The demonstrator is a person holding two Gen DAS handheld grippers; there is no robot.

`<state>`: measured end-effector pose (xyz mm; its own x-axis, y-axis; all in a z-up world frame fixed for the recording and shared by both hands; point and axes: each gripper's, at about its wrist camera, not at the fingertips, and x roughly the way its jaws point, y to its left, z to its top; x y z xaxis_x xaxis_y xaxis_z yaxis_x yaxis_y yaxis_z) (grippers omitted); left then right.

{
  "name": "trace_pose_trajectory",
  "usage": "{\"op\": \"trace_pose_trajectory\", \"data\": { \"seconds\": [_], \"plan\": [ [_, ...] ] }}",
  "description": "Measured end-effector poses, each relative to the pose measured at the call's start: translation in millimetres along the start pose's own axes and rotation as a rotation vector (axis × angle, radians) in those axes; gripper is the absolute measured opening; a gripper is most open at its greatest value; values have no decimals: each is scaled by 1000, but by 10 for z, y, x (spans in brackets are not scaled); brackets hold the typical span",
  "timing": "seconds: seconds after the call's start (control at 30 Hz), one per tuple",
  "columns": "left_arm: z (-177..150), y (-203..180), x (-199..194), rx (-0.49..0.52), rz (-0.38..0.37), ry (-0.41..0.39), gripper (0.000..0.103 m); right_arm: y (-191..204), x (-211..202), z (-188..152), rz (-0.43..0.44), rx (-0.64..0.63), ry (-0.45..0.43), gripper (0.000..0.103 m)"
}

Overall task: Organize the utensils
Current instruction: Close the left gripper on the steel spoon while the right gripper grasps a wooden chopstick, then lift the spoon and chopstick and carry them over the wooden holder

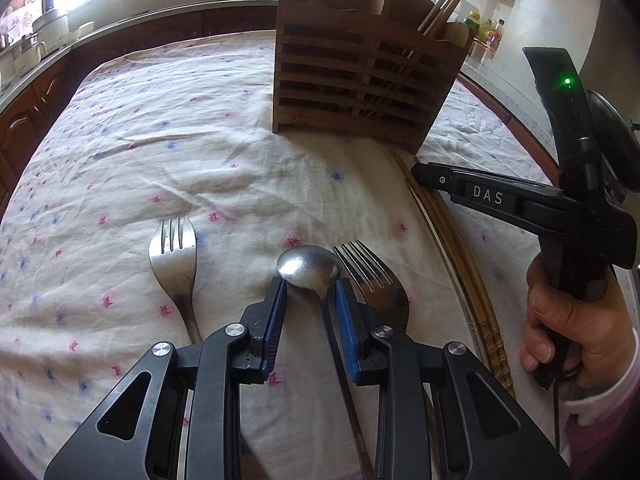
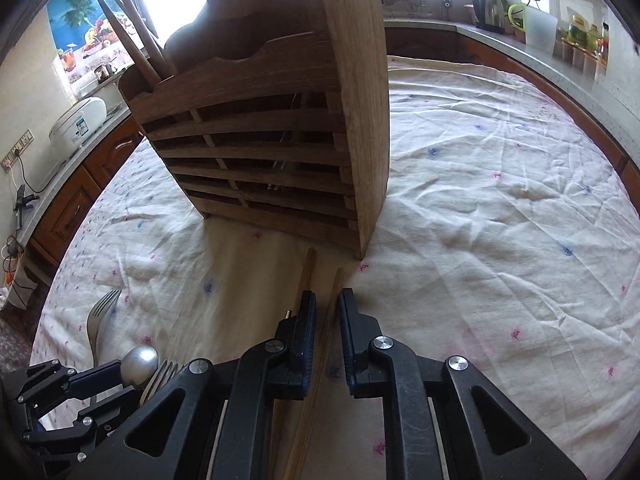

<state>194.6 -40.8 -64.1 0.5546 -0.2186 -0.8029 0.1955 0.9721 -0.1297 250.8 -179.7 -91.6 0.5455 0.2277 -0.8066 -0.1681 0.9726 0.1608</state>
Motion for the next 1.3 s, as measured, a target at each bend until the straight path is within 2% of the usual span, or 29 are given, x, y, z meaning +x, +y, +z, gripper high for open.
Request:
{"op": "trace_pose_trajectory", "data": {
  "seconds": [0.1,0.2,0.37,0.6,0.93,1.3],
  "plan": [
    [-3,19,2,7,23,-4,8,3,-8,1,-3,2,-2,8],
    [8,88,-7,-23,-4,3,5,-46,-53,-25,30,38,-5,6],
    [-22,133,-103,-56,-41,-8,5,-115,-326,-119,87,79,-43,5],
    [-28,152,-487,-91,-103,-93,4,-182,-915,-181,144,124,-142,5],
    [-85,104,-1135,-98,-147,-230,2,-153,-1622,-274,158,133,-285,5],
    [-106,27,-1486,-79,-153,-311,2,-161,-2288,-331,156,130,-449,5]
  ]
}}
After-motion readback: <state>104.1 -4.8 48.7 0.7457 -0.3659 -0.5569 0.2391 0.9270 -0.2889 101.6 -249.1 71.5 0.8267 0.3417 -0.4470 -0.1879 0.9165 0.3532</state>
